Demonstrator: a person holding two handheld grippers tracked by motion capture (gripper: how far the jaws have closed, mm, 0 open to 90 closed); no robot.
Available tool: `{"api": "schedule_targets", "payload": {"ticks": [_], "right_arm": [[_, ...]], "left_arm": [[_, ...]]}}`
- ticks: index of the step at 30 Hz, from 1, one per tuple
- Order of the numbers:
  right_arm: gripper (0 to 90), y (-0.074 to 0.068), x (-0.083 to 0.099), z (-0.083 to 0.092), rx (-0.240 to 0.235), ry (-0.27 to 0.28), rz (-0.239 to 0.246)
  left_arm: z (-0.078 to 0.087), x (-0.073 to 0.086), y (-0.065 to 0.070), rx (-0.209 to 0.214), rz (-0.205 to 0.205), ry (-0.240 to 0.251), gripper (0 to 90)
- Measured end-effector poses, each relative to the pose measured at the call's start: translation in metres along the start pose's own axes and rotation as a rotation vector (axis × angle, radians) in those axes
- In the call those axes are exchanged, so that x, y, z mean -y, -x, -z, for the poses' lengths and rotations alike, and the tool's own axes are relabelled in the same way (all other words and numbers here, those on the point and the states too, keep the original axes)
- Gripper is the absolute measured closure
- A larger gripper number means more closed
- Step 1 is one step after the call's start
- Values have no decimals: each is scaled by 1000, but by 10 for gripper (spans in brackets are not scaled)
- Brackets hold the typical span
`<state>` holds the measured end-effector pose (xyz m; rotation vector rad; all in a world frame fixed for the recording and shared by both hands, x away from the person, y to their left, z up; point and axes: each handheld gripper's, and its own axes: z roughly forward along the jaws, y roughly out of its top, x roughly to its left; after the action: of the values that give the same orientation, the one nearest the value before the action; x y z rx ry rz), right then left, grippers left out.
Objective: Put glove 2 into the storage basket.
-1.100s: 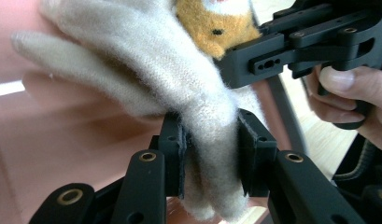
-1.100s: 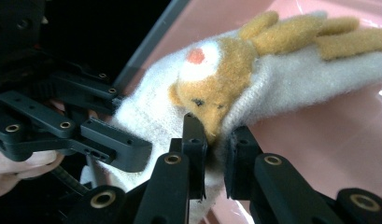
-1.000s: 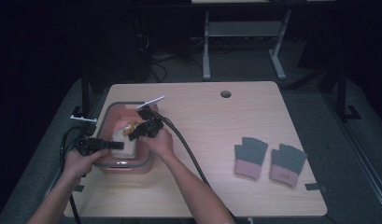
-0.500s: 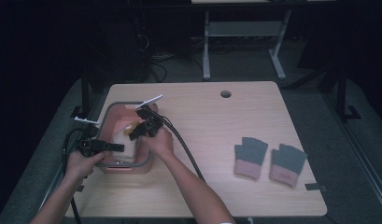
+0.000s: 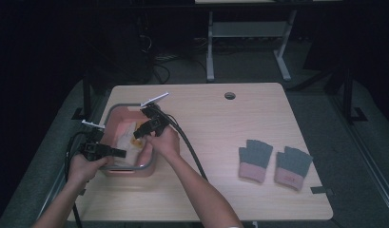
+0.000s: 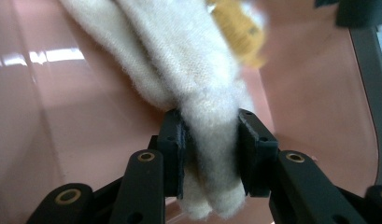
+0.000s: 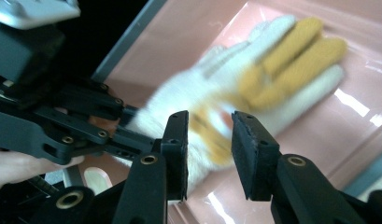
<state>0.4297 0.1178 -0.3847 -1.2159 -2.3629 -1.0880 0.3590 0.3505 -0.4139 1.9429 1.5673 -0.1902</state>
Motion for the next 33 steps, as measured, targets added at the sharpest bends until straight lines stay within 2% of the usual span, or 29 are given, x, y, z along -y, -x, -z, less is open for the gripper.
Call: {"api": "schedule_targets", "payload": {"ticks": [2, 7, 14, 17, 19, 23, 25, 27, 29, 30, 33], "right_arm": [[662, 1, 0, 3, -2, 5, 4], [662, 1, 0, 9, -6, 17, 10], [663, 1, 1, 20, -18, 47, 10], [662, 2, 2, 24, -21, 59, 9], [662, 3, 3, 28, -24, 64, 10], [662, 3, 4, 34, -26, 73, 13], [662, 4, 5, 36, -29, 80, 10], [661, 4, 6, 38, -32, 81, 13], [661, 4, 7, 40, -38, 86, 14], [661, 4, 7, 40, -40, 87, 14], [655, 4, 7, 42, -48, 87, 20]], "left_arm": [[1, 0, 0, 0, 1, 5, 637], [7, -2, 7, -15, -16, 27, 531], [26, -5, 14, -24, -44, 79, 495], [27, -7, 19, -27, -75, 78, 557], [25, -9, 21, -34, -93, 78, 657], [14, -11, 22, -75, -117, 16, 702], [6, -12, 23, -100, -115, -12, 703], [2, -13, 23, -123, -132, -47, 703], [-1, -14, 23, -135, -126, -54, 703], [-1, -14, 23, -145, -140, -71, 703], [-3, -16, 25, -157, -141, -94, 702]]}}
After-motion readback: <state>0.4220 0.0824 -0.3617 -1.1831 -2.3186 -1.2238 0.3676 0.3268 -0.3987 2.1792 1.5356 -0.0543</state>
